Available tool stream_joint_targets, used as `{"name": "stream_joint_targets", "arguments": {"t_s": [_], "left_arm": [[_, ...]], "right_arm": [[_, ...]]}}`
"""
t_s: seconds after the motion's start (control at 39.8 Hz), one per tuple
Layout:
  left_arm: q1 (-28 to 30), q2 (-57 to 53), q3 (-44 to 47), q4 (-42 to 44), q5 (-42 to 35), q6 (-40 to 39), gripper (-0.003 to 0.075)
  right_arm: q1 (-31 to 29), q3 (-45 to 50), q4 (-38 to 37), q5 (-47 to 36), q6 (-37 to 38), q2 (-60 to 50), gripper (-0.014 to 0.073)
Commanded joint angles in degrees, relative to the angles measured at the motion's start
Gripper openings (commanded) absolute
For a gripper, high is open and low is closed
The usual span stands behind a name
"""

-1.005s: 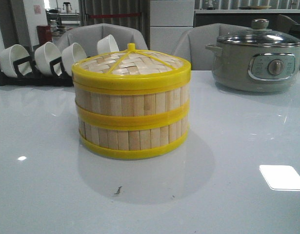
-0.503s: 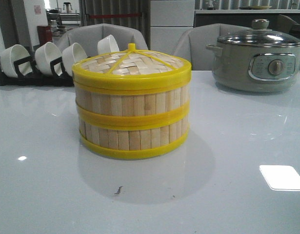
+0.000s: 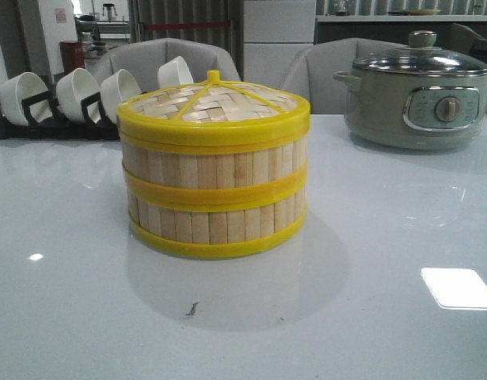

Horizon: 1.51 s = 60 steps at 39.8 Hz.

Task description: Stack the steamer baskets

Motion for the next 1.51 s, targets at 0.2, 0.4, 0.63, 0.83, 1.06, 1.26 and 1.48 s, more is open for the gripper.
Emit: {"name": "stream_joint_targets", "arguments": {"t_s": [0.2, 0.4, 0.63, 0.83, 1.06, 1.26, 1.48], "left_arm": [[0.2, -0.8, 0.2, -0.1, -4.4, 0.0, 0.0085], [0.2, -0.8, 0.2, -0.1, -4.4, 0.0, 0.0085], [0.2, -0.7, 0.2, -0.1, -4.3, 0.0, 0.0085], [0.2, -0.7, 0.2, -0.1, -4.3, 0.0, 0.0085], [0.2, -0.7, 0.2, -0.1, -4.3, 0.0, 0.0085], [0.2, -0.7, 0.2, -0.1, -4.3, 0.0, 0.0085], [0.2, -0.7, 0.2, -0.1, -4.2, 0.0, 0.0085]], "right_arm": [[-0.3, -1.5, 0.3, -4.7, -0.6, 0.6, 0.0056], [-0.3, -1.5, 0.0, -5.3, -0.6, 0.6, 0.0056], [-0.3, 3.3, -0.3, -6.5, -0.6, -1.2, 0.0056], [3.0, 14.1, -0.2, -14.4, -0.6, -4.7, 0.0056], [7.5, 24.8, -0.2, -22.3, -0.6, -14.2, 0.0056], [7.9, 29.6, -0.1, -21.3, -0.6, -22.2, 0.0056], [8.7, 29.6, -1.5, -20.6, -0.7, -23.9, 0.0056]]}}
